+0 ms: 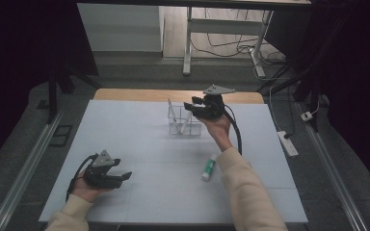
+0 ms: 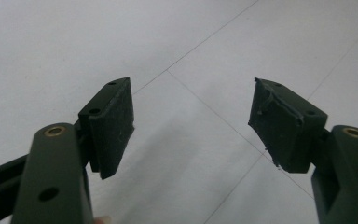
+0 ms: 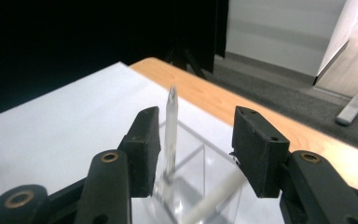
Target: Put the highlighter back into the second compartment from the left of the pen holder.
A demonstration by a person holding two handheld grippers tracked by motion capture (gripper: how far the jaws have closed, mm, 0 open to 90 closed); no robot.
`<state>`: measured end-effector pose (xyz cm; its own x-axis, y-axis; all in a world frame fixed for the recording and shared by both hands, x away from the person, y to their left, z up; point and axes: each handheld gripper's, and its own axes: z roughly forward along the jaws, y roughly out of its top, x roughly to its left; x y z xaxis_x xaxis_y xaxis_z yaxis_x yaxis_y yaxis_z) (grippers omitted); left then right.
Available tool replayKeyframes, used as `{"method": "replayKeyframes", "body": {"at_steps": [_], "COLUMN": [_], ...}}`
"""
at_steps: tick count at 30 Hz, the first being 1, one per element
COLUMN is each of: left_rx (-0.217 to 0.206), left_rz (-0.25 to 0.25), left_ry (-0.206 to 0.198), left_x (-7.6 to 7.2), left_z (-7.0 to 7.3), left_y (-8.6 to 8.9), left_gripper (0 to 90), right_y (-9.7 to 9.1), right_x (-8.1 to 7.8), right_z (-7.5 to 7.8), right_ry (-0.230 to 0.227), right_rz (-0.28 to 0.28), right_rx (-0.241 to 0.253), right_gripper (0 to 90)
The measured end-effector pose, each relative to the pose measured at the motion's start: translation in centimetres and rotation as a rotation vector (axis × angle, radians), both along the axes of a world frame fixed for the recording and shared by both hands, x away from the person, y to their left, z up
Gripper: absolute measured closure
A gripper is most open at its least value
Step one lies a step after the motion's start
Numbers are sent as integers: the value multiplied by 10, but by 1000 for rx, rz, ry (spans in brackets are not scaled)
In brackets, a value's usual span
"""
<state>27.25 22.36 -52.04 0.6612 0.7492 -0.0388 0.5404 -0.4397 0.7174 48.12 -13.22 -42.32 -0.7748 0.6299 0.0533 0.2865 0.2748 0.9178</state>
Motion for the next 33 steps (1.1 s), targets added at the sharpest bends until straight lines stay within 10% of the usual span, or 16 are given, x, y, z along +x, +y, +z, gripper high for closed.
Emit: {"method": "replayKeyframes", "body": {"at_steps": [33], "left_rx": [4], "left_rz": [6], "left_ry": [-2], "left_x": [0], "left_z": [0], "left_y": [-1], "left_gripper": [306], "right_y": [-65], "right_x": [-50], "right_z": [-16], "right_ry": [56], "right_rz": [78], "right_rx": [-131], "right_gripper": [475]}}
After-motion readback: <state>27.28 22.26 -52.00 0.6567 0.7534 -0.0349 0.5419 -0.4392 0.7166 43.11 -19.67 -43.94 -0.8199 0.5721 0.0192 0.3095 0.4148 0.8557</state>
